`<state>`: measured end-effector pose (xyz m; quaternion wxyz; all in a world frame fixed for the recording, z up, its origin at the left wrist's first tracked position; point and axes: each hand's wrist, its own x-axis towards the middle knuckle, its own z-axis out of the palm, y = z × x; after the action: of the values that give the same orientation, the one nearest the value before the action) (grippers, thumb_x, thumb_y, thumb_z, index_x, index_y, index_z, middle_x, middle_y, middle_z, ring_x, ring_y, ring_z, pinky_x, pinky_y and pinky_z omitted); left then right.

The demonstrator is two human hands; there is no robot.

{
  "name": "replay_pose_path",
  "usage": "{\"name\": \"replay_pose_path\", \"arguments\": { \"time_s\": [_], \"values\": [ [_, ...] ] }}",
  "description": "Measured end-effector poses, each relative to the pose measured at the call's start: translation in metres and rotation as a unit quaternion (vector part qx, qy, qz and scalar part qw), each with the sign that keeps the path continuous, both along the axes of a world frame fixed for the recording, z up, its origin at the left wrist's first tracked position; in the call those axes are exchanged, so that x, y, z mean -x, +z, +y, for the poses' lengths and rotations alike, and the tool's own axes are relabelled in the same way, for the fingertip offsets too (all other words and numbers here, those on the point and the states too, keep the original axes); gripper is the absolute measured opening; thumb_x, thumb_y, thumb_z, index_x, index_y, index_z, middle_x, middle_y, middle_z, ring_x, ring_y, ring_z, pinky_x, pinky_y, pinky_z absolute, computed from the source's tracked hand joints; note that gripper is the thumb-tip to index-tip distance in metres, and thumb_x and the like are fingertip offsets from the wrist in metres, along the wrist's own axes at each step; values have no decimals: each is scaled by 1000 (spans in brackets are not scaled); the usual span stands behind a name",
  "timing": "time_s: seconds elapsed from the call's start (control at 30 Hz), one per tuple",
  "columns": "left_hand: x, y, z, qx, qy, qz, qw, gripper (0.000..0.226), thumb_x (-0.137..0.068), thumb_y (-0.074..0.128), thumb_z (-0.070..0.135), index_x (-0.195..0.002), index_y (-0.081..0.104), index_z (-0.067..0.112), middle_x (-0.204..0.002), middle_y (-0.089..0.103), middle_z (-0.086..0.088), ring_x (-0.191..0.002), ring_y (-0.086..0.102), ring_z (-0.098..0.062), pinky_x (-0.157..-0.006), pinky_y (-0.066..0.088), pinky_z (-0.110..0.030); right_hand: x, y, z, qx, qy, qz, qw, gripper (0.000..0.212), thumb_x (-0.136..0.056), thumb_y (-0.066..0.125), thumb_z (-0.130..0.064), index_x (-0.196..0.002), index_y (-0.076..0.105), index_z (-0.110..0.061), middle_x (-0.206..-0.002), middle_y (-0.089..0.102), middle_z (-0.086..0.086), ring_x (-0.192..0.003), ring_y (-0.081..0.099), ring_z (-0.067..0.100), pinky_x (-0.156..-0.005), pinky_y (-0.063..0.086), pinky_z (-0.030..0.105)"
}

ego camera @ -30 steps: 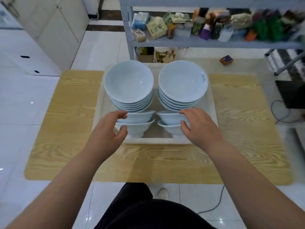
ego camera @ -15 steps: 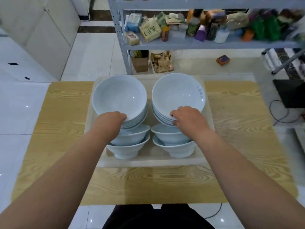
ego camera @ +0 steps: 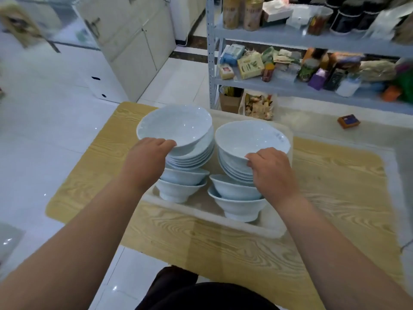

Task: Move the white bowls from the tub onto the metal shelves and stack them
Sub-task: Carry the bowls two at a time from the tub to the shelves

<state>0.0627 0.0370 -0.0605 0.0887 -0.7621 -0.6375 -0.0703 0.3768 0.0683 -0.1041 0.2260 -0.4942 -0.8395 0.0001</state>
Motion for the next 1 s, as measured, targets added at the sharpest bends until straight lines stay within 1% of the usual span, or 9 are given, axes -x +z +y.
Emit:
{"name": "replay_pose_path", "arguments": {
  "time_s": [0.13, 0.27, 0.33, 0.4, 0.47, 0.57, 0.7, 0.9, 1.0],
  "values": [
    [13, 18, -58, -49, 46, -29, 997, 42, -71, 67, -11, -105, 69, 14, -86, 70, -4, -76, 63, -33, -63, 44, -33, 25, 25, -28, -51, 69, 32, 996, 19, -82, 61, -3, -96, 71, -13, -80, 63, 3, -81, 57, 26, -78, 41, 38],
    [41, 21, -126, -60, 141, -51, 987, 38, -77, 59, -11, -105, 69, 14, -88, 71, -4, -76, 63, -33, -66, 45, -35, 71, 45, -52, -77, 148, 50, 985, 22, -87, 54, -7, -99, 72, -12, -84, 65, 3, -85, 58, 26, -81, 42, 38],
    [62, 20, -162, -58, 192, -52, 978, 38, -76, 55, -8, -103, 69, 16, -87, 71, -2, -76, 62, -32, -66, 42, -34, 99, 48, -62, -84, 189, 51, 977, 20, -87, 56, -7, -98, 73, -12, -85, 66, 4, -85, 59, 26, -81, 43, 38],
    [85, 17, -197, -42, 248, -54, 966, 41, -74, 55, -10, -101, 68, 19, -83, 68, 2, -74, 58, -31, -63, 33, -30, 134, 48, -73, -85, 225, 51, 969, 17, -85, 63, -6, -98, 73, -12, -85, 67, 3, -85, 61, 26, -81, 44, 39],
    [112, 16, -234, -31, 308, -54, 949, 44, -71, 60, -11, -99, 68, 22, -78, 65, 3, -70, 54, -29, -60, 27, -27, 176, 47, -86, -84, 263, 55, 960, 16, -84, 66, -6, -97, 73, -13, -83, 67, 2, -84, 61, 26, -80, 44, 39],
    [157, 14, -292, -24, 367, -54, 928, 44, -70, 63, -12, -99, 68, 20, -72, 62, 2, -65, 51, -29, -57, 24, -28, 246, 48, -111, -85, 324, 68, 940, 21, -78, 71, -1, -94, 73, -14, -78, 64, 1, -80, 61, 27, -77, 44, 39],
    [212, 11, -383, -22, 448, -52, 892, 41, -73, 62, -10, -102, 68, 19, -74, 65, 0, -64, 55, -28, -50, 36, -29, 346, 50, -162, -78, 413, 71, 905, 27, -73, 69, 7, -90, 72, -14, -76, 62, 1, -77, 61, 28, -75, 45, 38],
    [278, 9, -522, -41, 562, -34, 826, 43, -65, 64, -14, -97, 72, 14, -71, 66, -3, -62, 57, -31, -47, 38, -29, 491, 50, -254, -60, 524, 68, 847, 31, -75, 72, 5, -95, 72, -17, -81, 62, -2, -82, 58, 25, -82, 39, 32],
    [296, 14, -579, -46, 604, -25, 795, 43, -64, 53, -10, -95, 71, 13, -71, 66, -4, -62, 58, -32, -49, 44, -34, 556, 52, -302, -52, 575, 95, 811, 30, -74, 74, 6, -94, 73, -16, -80, 63, -1, -81, 57, 26, -83, 40, 33]
  ]
}}
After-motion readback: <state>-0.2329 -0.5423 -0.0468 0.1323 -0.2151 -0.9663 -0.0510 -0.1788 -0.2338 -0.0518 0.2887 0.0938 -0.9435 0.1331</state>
